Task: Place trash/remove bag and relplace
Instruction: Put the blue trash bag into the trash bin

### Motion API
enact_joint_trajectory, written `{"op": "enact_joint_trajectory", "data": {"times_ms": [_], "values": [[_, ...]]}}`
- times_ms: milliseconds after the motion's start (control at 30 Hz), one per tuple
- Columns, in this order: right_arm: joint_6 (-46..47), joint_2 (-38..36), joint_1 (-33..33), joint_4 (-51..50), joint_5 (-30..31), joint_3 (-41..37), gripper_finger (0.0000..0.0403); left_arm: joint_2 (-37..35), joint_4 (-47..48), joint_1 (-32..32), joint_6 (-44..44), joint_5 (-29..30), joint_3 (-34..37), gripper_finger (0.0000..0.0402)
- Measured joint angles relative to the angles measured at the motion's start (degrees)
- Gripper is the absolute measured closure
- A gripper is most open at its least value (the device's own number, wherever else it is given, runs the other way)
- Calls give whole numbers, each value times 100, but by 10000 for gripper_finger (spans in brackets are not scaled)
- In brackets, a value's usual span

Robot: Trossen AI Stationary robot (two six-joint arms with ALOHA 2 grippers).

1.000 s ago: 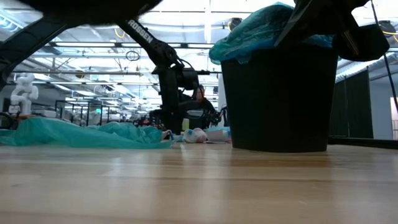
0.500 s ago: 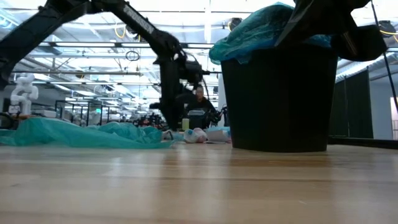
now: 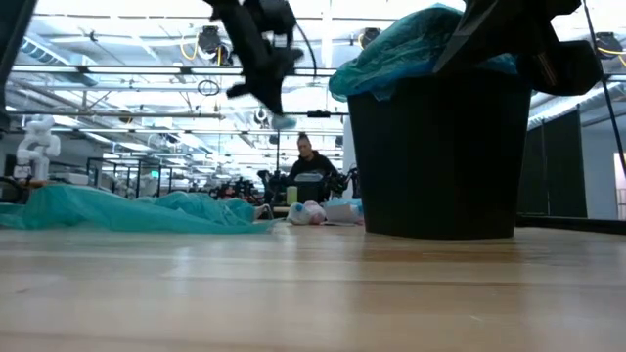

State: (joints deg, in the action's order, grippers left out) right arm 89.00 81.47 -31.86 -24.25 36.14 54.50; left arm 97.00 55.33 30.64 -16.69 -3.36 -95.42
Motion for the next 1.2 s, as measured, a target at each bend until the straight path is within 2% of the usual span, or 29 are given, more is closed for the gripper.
{"op": "enact_joint_trajectory", "data": {"times_ms": [233, 433, 633, 833, 1033, 1200], "values": [[-185, 0, 0, -29, 0, 0, 403, -635, -1640, -520, -108, -589, -7, 401], [-229, 0, 0, -22, 0, 0, 403, -564, -2750, -1182, -353, -751, -7, 401], [-222, 0, 0, 13, -14, 0, 403, -273, -3480, -1829, -57, -751, -7, 401], [-215, 0, 0, 71, -20, 0, 403, 123, -3669, -2242, 51, -737, -9, 395], [-211, 0, 0, 95, -22, 0, 403, 617, -3306, -2326, -97, -753, -9, 348], [-213, 0, 0, 172, -22, 0, 403, 706, -3182, -2319, -94, -768, -4, 324]]}}
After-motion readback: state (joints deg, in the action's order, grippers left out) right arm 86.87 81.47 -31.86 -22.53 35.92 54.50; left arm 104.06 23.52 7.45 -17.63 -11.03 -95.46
